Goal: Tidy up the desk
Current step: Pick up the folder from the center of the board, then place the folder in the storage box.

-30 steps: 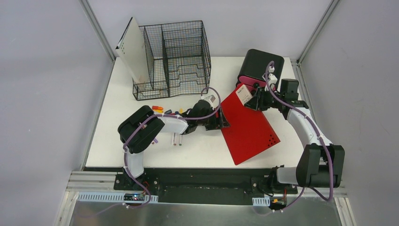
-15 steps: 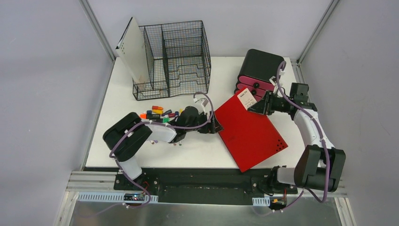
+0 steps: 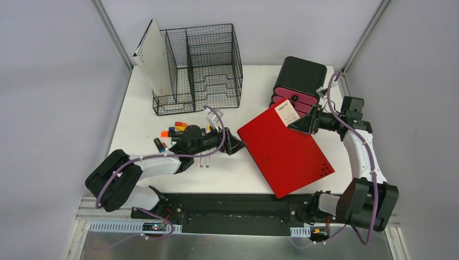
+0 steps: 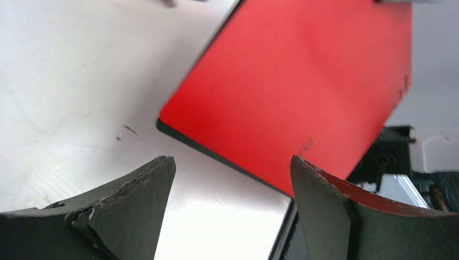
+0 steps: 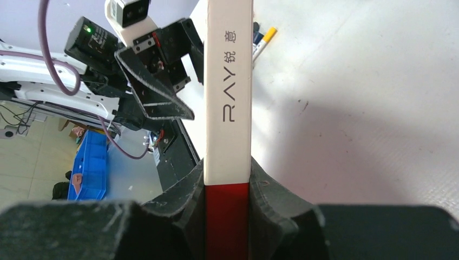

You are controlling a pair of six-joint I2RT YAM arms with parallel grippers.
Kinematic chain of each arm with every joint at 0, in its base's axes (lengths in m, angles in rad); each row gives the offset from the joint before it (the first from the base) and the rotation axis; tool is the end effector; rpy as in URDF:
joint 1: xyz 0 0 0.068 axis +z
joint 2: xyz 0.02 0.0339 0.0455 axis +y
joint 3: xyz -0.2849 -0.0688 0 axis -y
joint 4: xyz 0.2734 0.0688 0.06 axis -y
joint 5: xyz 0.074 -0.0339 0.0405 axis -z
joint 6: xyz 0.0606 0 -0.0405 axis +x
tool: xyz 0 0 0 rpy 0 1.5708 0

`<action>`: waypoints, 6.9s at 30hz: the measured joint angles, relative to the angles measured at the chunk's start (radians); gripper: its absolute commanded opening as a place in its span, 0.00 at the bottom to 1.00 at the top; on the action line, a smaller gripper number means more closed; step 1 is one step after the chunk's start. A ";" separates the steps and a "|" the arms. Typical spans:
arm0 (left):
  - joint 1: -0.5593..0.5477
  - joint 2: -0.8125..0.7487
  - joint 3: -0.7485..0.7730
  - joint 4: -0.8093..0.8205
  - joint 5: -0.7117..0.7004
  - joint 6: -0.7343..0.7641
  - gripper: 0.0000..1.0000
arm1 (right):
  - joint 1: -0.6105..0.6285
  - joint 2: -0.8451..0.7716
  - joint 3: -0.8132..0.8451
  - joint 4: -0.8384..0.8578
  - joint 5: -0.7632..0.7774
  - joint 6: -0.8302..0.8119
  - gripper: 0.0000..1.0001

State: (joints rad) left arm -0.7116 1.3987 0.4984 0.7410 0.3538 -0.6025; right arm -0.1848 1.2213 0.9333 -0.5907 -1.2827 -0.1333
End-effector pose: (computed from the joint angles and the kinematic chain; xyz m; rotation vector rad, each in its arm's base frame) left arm 0.2266 -0.2231 0.1965 0.3874 1.8564 -1.2412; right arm 0.2661 0.0094 0.2908 -0.4735 1.9584 1.3232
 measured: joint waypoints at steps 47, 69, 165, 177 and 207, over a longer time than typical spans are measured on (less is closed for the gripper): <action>0.121 -0.073 0.021 0.356 0.320 -0.317 0.00 | 0.146 0.010 0.047 0.440 -0.092 0.449 0.79; 0.294 -0.721 0.349 -0.851 0.110 0.288 0.00 | 0.062 -0.020 0.055 0.088 0.058 0.090 0.99; 0.714 0.230 0.721 -0.179 -0.134 0.591 0.00 | 0.056 -0.080 0.056 0.076 0.068 0.080 0.99; 0.739 0.317 0.770 -0.099 -0.086 0.536 0.00 | 0.056 -0.076 0.056 0.076 0.072 0.079 0.99; 0.744 0.336 0.760 -0.068 -0.031 0.568 0.52 | 0.056 -0.068 0.056 0.076 0.072 0.078 0.99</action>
State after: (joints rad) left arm 0.0326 1.7348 1.2587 0.6731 0.3233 -0.0349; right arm -0.1287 1.1534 0.9890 -0.5144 -1.2106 -0.0551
